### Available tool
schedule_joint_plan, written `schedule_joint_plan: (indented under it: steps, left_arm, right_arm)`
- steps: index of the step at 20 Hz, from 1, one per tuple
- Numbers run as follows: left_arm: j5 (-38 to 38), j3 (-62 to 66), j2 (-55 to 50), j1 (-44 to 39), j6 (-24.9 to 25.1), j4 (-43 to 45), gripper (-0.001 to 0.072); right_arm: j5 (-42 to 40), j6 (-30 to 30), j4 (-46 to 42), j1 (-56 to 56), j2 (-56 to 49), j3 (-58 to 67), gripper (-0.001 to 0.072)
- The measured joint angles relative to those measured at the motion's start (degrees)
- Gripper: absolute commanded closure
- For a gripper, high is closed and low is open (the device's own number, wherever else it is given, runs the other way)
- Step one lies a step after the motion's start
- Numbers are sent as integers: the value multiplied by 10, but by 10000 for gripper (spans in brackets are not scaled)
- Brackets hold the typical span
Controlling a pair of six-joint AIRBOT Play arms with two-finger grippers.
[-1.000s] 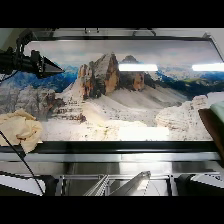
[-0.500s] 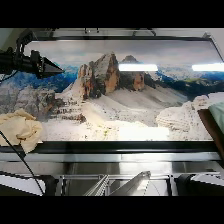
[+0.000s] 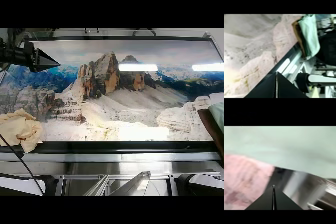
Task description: Fold the shirts.
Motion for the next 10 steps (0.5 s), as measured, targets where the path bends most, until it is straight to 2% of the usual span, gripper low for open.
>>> schedule_joint_plan:
  steps: [2, 5, 10]
  left_arm:
    - [1, -15, 36, 2, 3, 24, 685]
    - [3, -104, 111, 3, 29, 42, 686]
    - [18, -379, 285, 15, 69, 54, 685]
  right_arm:
    - [-16, -22, 67, 35, 19, 6, 688]
    - [-42, -52, 119, 104, 79, -39, 688]
    - [-162, -111, 152, 273, 260, -304, 688]
